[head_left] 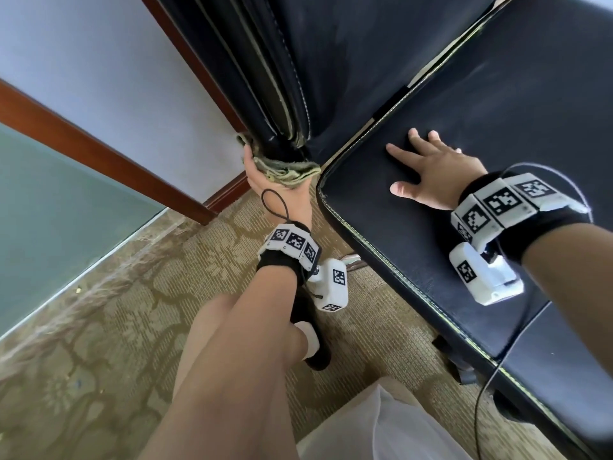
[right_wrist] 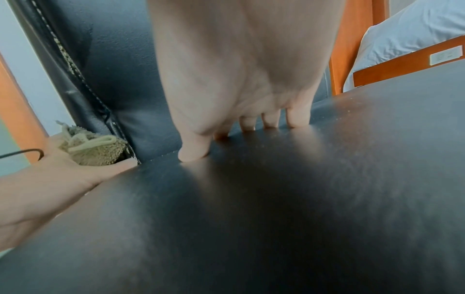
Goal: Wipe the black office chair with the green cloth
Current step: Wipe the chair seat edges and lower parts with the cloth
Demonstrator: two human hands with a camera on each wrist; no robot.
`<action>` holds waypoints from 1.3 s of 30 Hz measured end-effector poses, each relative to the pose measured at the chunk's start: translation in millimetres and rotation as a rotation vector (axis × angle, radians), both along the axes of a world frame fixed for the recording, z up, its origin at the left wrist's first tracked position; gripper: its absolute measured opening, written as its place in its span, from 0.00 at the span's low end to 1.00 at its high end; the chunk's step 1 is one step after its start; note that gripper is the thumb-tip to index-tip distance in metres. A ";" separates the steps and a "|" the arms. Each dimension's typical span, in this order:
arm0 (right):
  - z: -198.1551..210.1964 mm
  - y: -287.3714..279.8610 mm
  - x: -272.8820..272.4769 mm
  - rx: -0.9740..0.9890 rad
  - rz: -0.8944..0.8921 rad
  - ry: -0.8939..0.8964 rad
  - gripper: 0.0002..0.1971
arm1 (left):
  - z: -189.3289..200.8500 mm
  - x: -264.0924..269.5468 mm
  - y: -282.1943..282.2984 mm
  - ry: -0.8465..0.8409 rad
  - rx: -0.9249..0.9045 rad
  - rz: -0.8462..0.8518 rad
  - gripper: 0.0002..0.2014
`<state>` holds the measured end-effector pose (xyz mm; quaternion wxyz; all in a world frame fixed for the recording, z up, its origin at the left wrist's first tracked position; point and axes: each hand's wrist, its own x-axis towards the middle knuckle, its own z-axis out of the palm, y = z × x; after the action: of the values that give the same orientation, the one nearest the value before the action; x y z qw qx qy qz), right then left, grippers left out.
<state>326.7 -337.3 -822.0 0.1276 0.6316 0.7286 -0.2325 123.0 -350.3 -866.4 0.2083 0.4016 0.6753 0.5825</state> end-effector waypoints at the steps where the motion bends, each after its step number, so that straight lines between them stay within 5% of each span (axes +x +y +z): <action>1: 0.0 0.3 0.2 0.005 -0.002 -0.003 0.33 | 1.6 -1.2 -1.2 -0.008 -0.034 -0.043 0.54; 8: -2.3 0.8 0.9 0.006 -0.006 -0.011 0.33 | 12.0 -20.5 -13.6 -0.145 -0.297 -0.325 0.51; 18: -5.4 1.5 2.1 0.003 -0.016 -0.008 0.33 | 14.6 5.6 -2.1 -0.017 -0.085 0.022 0.38; 22: -6.1 1.5 3.2 -0.005 -0.016 -0.002 0.33 | 19.0 9.1 -4.4 -0.137 -0.270 -0.031 0.51; 25: -7.0 1.6 3.7 -0.004 -0.011 -0.001 0.33 | 14.6 -10.2 -6.9 -0.023 -0.348 -0.180 0.56; 31: -6.0 0.7 3.0 0.005 -0.013 0.004 0.33 | 16.2 -4.6 -6.0 0.121 -0.168 -0.036 0.39; 35: -6.0 -0.4 3.1 -0.003 -0.019 0.004 0.33 | 12.9 4.8 -0.7 0.125 -0.090 0.070 0.40; 39: -2.5 -3.5 0.6 -0.003 -0.023 0.010 0.32 | 10.4 5.1 7.0 -0.048 0.018 0.088 0.42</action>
<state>327.2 -340.8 -824.5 0.1224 0.6384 0.7216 -0.2382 128.1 -343.3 -856.1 0.1954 0.3592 0.6818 0.6066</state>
